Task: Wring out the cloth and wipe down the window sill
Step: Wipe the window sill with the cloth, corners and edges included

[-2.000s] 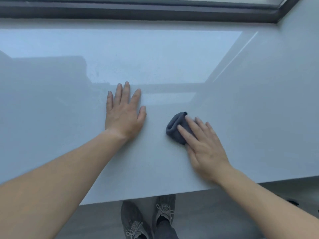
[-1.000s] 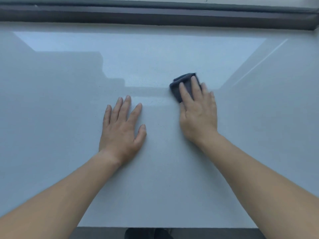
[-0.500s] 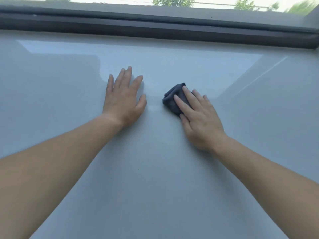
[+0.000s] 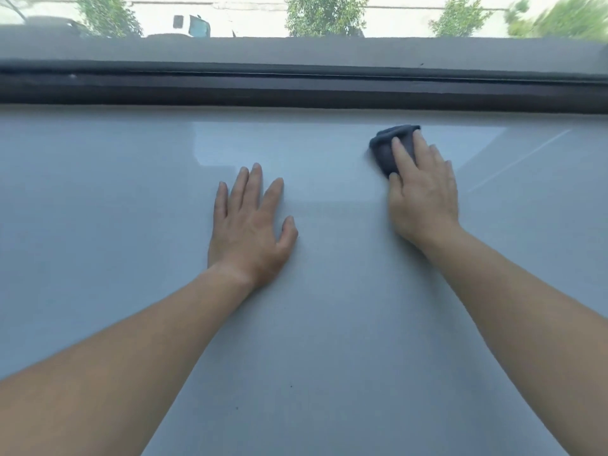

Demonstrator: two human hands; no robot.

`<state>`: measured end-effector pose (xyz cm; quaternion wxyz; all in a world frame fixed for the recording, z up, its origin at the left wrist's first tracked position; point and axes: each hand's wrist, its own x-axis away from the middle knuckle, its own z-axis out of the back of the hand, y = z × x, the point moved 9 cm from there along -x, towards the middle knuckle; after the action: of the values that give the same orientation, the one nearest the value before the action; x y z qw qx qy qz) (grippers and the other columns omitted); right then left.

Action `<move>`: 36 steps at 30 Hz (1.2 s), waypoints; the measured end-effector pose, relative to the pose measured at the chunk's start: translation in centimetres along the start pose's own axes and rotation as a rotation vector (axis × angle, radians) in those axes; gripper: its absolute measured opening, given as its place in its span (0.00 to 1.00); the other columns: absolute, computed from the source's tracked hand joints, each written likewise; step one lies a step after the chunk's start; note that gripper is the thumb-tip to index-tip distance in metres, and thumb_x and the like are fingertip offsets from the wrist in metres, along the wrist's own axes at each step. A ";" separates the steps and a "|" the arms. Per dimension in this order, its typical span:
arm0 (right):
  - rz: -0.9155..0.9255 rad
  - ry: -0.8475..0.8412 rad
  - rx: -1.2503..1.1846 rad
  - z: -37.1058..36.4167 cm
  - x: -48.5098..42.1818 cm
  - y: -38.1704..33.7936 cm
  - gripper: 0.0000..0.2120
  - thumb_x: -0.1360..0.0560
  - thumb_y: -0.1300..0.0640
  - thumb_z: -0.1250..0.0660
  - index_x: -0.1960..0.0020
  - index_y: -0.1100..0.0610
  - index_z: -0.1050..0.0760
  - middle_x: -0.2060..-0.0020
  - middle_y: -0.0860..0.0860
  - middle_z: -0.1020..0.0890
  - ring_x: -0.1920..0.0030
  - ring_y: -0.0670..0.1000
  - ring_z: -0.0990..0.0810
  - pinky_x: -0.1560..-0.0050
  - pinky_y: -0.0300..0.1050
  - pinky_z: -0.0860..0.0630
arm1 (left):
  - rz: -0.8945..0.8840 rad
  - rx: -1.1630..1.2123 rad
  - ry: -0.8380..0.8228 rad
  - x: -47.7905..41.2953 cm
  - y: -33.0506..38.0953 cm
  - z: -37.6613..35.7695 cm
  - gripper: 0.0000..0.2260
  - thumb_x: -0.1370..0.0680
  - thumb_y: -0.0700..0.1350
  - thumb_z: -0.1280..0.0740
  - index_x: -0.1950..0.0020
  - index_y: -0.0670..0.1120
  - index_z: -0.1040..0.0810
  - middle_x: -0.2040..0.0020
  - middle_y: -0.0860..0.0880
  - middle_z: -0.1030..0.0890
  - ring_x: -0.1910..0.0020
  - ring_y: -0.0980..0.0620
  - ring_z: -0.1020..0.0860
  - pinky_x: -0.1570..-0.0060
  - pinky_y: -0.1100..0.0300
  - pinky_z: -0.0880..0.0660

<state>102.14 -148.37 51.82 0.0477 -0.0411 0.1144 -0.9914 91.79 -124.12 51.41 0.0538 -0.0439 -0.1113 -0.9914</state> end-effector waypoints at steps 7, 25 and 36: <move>0.308 -0.039 0.011 -2.0 0.8 -8.5 0.26 0.18 0.52 0.46 0.21 0.47 0.43 0.20 0.52 0.47 0.22 0.59 0.47 0.23 0.58 0.51 | 0.008 0.008 0.020 -0.1 -0.2 0.3 0.31 0.23 0.59 0.52 0.21 0.51 0.43 0.18 0.46 0.51 0.20 0.49 0.57 0.23 0.46 0.59; -0.154 0.063 0.029 0.6 -4.4 0.7 0.26 0.18 0.53 0.47 0.20 0.49 0.46 0.20 0.53 0.48 0.23 0.59 0.45 0.24 0.57 0.48 | -0.002 -0.026 -0.008 -0.3 -0.1 0.1 0.32 0.23 0.60 0.55 0.20 0.51 0.46 0.18 0.45 0.53 0.20 0.48 0.59 0.23 0.45 0.61; -0.203 0.075 0.029 2.2 -3.7 5.4 0.26 0.18 0.53 0.47 0.21 0.49 0.45 0.20 0.54 0.48 0.23 0.59 0.45 0.24 0.56 0.47 | -0.006 -0.022 -0.005 -0.3 0.0 0.1 0.31 0.23 0.60 0.54 0.20 0.50 0.44 0.18 0.44 0.51 0.20 0.47 0.57 0.23 0.44 0.60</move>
<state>106.51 -153.72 52.46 -0.0567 -0.0147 0.0969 -0.9936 92.08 -124.06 51.46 0.0499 -0.0466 -0.1007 -0.9926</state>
